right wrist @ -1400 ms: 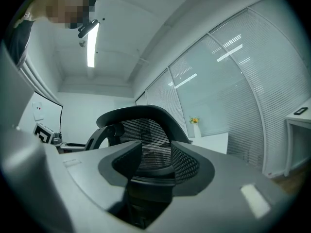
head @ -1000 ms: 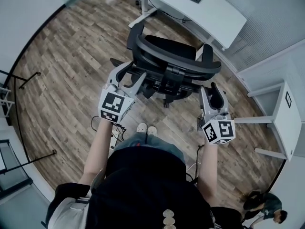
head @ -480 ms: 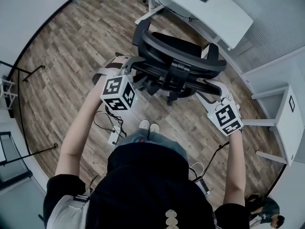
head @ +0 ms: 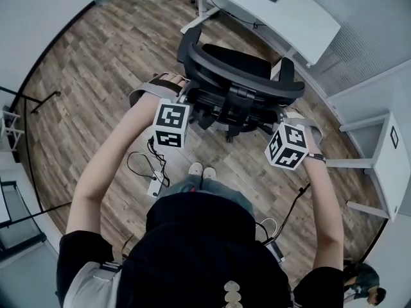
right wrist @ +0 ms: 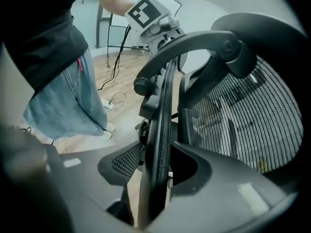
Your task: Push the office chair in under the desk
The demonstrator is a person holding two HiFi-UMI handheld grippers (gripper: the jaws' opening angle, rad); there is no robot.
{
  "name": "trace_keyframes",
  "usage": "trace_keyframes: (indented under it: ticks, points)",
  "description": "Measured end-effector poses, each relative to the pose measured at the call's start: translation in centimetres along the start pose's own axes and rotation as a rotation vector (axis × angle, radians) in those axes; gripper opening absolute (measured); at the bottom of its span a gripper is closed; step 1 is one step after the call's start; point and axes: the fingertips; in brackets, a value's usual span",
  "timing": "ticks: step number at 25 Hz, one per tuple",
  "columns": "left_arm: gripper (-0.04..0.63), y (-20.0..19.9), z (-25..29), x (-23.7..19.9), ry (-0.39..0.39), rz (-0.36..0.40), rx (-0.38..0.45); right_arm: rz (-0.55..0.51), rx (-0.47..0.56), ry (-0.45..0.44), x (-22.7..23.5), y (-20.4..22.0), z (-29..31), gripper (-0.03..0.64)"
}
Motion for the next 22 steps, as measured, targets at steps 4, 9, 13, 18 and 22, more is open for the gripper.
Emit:
trace_keyframes:
  ticks: [4, 9, 13, 18, 22]
  points:
    - [0.176, -0.1, 0.7, 0.1, 0.035, 0.014, -0.003, -0.050, -0.049, -0.007, 0.1, 0.3, 1.5, 0.179]
    - [0.152, -0.2, 1.2, 0.4, 0.047, 0.040, 0.007, -0.052, -0.032, -0.030, 0.1, 0.2, 2.1, 0.146]
    - [0.118, -0.2, 2.7, 0.7, 0.055, 0.101, -0.033, -0.013, -0.014, -0.062, 0.1, 0.1, 2.2, 0.129]
    - [0.095, -0.3, 3.0, 1.2, 0.108, 0.074, 0.013, -0.007, -0.010, -0.065, -0.1, 0.1, 2.4, 0.106]
    - [0.094, -0.2, 3.3, 1.1, 0.111, 0.077, 0.007, -0.008, -0.006, -0.051, -0.2, 0.2, 2.6, 0.100]
Point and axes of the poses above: the fingertips, and each gripper's own axes: z forward along the fingers, x to its right, y out of its underside, and after that the axes turned 15 degrees about z, right-handed
